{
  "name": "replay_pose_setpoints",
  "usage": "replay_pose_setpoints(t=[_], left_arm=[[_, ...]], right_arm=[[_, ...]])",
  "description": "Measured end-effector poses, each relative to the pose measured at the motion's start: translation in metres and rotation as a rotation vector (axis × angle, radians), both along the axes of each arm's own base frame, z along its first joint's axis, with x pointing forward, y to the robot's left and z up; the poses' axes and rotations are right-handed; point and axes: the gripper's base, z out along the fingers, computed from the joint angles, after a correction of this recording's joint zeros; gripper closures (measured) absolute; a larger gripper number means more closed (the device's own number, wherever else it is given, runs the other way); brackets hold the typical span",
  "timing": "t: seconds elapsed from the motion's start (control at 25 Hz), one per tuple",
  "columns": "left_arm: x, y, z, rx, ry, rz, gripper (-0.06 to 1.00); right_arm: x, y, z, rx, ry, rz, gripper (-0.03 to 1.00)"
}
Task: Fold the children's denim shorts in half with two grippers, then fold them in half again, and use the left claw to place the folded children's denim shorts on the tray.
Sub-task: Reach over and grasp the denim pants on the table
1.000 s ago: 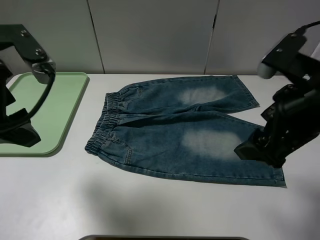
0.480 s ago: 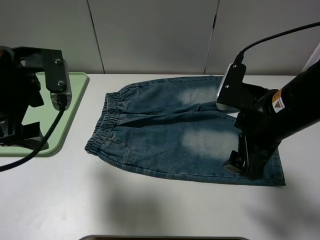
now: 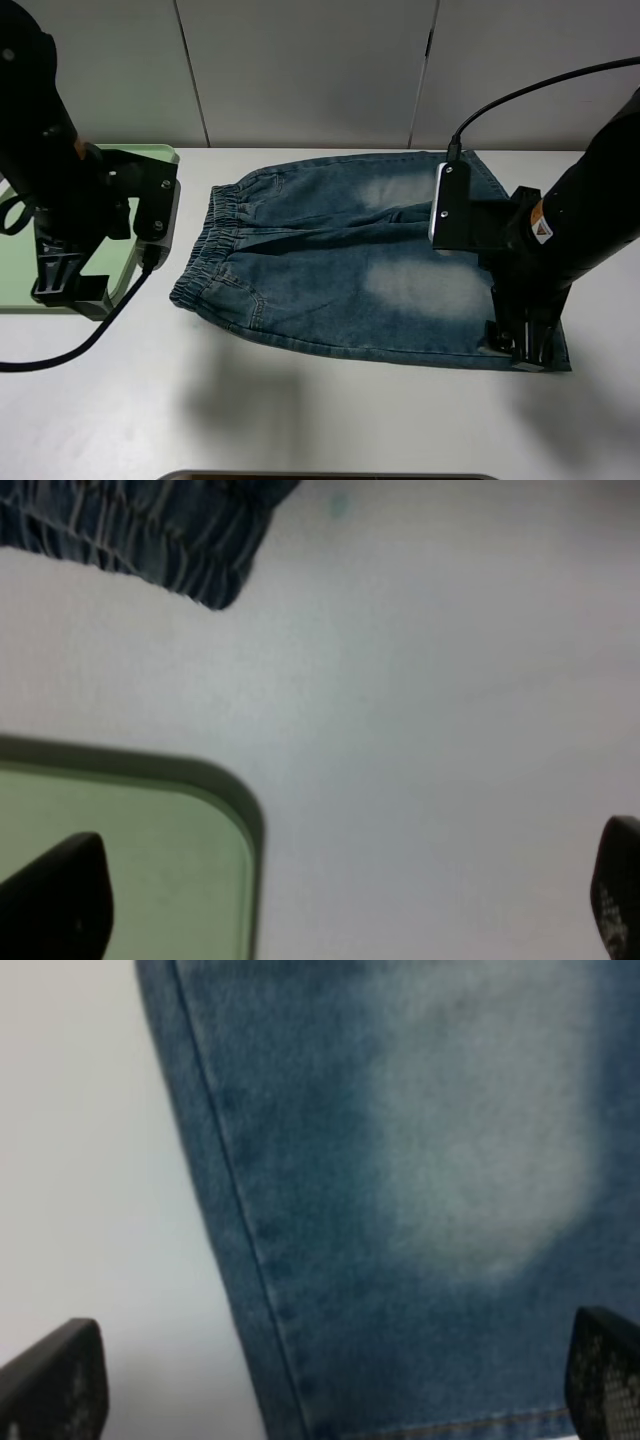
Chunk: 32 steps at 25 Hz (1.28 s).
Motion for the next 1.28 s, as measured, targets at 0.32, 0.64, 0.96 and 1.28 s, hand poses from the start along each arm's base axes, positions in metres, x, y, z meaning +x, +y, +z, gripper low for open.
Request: replay_pose_setpoints(t=[0.32, 0.64, 0.96, 1.28], left_arm=[[0.014, -0.005, -0.022, 0.014, -0.009, -0.081, 0.00], [0.027, -0.014, -0.034, 0.021, -0.027, -0.130, 0.00], [0.030, -0.026, -0.055, 0.033, -0.006, -0.203, 0.00], [0.028, -0.054, -0.092, 0.054, 0.013, -0.315, 0.00]], right_arm=[[0.015, -0.005, -0.026, -0.052, 0.061, -0.032, 0.27], [0.023, -0.028, -0.049, -0.076, 0.088, -0.027, 0.27], [0.009, -0.042, -0.073, -0.077, 0.102, 0.038, 0.27], [0.010, -0.041, -0.073, -0.068, 0.086, 0.044, 0.27]])
